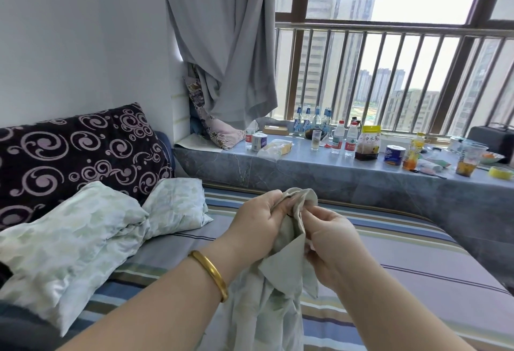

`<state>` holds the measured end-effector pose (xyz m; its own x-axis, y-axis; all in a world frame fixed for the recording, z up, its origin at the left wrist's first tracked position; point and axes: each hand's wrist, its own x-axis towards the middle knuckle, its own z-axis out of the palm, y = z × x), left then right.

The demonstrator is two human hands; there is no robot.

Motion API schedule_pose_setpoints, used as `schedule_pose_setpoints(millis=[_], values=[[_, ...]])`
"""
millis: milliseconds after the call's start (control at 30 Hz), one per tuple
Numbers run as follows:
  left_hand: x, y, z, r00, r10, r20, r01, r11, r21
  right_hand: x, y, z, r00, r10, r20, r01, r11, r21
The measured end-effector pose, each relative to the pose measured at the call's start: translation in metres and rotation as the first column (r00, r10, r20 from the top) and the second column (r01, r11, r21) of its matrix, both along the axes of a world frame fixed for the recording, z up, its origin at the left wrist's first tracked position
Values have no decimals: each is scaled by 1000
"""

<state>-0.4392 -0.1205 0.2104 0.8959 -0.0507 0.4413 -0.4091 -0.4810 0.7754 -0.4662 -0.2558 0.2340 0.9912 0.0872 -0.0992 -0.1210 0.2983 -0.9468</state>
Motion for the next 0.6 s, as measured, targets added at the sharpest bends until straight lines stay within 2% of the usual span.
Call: schedule_pose_setpoints(millis=[33, 67, 100, 133, 167, 200, 300, 367, 433, 467, 500, 533, 567, 600], values=[[-1, -2, 1, 998, 2, -58, -3, 1000, -24, 2, -3, 0, 995, -53, 81, 68, 980, -188], [-4, -5, 3, 992, 7, -129, -14, 998, -55, 4, -5, -1, 974, -91, 206, 169, 902, -397], [-6, -8, 5, 981, 18, -195, -34, 997, -76, 6, -6, -1, 932, -93, 350, 287, 781, -555], [-8, -12, 8, 970, 34, -242, -56, 995, -86, 6, -5, -3, 876, -60, 479, 393, 666, -634], [-8, -15, 10, 961, 54, -270, -81, 993, -88, 6, -4, -4, 818, -22, 575, 476, 586, -656], [-7, -17, 12, 955, 74, -286, -107, 989, -101, 6, -3, -6, 774, 9, 633, 525, 550, -650], [-3, -15, 13, 939, 97, -330, -168, 967, -192, 9, -4, -8, 731, 66, 679, 539, 553, -635], [-2, -11, 14, 927, 49, -372, -159, 950, -269, 10, -7, -4, 759, 61, 648, 487, 607, -628], [-5, -9, 16, 926, -27, -375, -117, 928, -354, 9, -10, 6, 859, -5, 512, 344, 746, -570], [-7, -10, 17, 931, -72, -359, -83, 912, -401, 8, -11, 12, 920, -43, 389, 234, 857, -458], [-8, -10, 19, 938, -108, -329, -49, 900, -433, 7, -10, 17, 972, -40, 232, 106, 954, -280], [-9, -11, 21, 949, -119, -292, -22, 898, -440, 6, -8, 21, 998, -3, 66, 8, 997, -82], [-10, -12, 24, 961, -111, -253, -8, 903, -429, 6, -6, 23, 997, 34, -66, -30, 997, 69], [-11, -15, 27, 969, -102, -224, -1, 908, -418, 6, -5, 24, 987, 59, -150, -38, 989, 140]])
